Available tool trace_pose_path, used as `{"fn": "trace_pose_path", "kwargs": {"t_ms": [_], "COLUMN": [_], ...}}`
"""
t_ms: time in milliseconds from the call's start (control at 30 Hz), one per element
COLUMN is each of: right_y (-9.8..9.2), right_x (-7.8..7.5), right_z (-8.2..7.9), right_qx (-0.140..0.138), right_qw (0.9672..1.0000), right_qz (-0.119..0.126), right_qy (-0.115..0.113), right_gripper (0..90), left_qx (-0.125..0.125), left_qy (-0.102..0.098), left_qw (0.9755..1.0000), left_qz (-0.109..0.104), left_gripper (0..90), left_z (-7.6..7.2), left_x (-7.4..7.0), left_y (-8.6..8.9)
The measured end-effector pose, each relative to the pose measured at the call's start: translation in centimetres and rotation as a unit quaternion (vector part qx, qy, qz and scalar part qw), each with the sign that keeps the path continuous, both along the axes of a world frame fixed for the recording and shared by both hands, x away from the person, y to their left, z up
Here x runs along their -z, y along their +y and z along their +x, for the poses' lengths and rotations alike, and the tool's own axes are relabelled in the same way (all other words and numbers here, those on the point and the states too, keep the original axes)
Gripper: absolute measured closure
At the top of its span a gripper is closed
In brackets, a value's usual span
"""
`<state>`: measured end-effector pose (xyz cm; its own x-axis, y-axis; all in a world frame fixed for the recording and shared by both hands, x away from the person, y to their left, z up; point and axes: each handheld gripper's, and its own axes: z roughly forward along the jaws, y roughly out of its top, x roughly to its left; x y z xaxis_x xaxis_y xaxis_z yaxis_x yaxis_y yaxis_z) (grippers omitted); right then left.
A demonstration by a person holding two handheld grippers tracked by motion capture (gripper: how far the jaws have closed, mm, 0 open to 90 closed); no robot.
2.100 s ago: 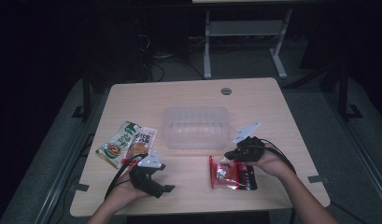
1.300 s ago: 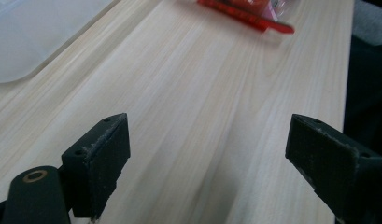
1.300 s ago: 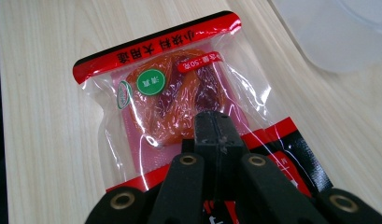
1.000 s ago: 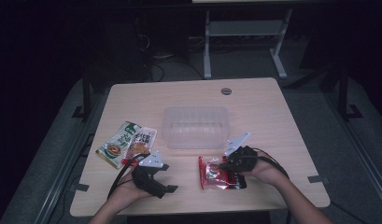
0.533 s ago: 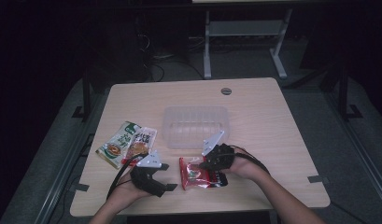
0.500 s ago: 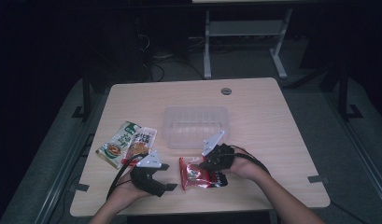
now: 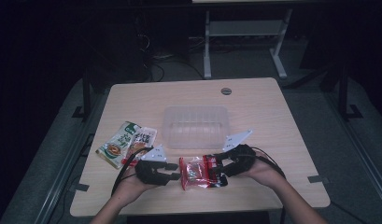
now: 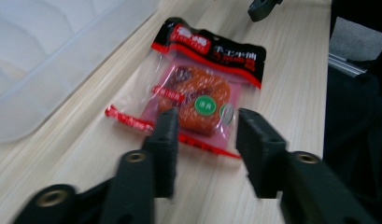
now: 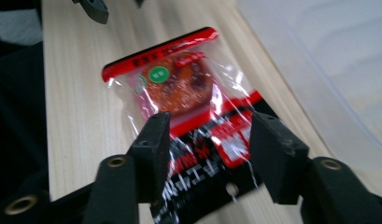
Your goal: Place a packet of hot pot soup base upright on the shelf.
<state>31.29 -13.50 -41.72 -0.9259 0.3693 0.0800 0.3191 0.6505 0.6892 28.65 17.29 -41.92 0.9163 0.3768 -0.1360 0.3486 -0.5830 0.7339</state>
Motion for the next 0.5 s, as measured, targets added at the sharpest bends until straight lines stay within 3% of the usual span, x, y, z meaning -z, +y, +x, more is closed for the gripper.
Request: {"fn": "trace_pose_path", "kwargs": {"t_ms": [133,200,300,367,500], "right_y": [-1.5,-2.4,-2.7,-2.7,-2.8], "right_x": [0.2,0.5,0.7,0.8,1.1], "right_z": [-0.7,-1.2,-1.3,-1.3,-1.3], "right_qx": [0.036,0.052,0.055,0.051,0.054], "right_qw": [0.9991,0.9984,0.9981,0.9984,0.9983], "right_qz": [0.018,0.02,0.025,0.021,0.021], "right_qy": [0.017,0.011,0.01,0.012,0.009], "right_gripper": [41.9,38.7,36.0,35.0,33.6], "left_qx": [0.002,0.002,0.001,0.013,0.01], "left_qy": [0.01,0.006,0.009,0.0,0.0], "left_qw": [0.9999,0.9999,0.9999,0.9996,0.9997], "left_qz": [0.006,0.01,0.013,0.024,0.021], "left_gripper": [78.6,88.1,89.7,89.6,89.6], "left_z": [0.8,1.2,1.6,1.5,1.7], "left_x": [0.0,0.3,0.9,0.9,0.9], "left_y": [-1.0,-1.3,-1.6,-1.8,-1.5]}}
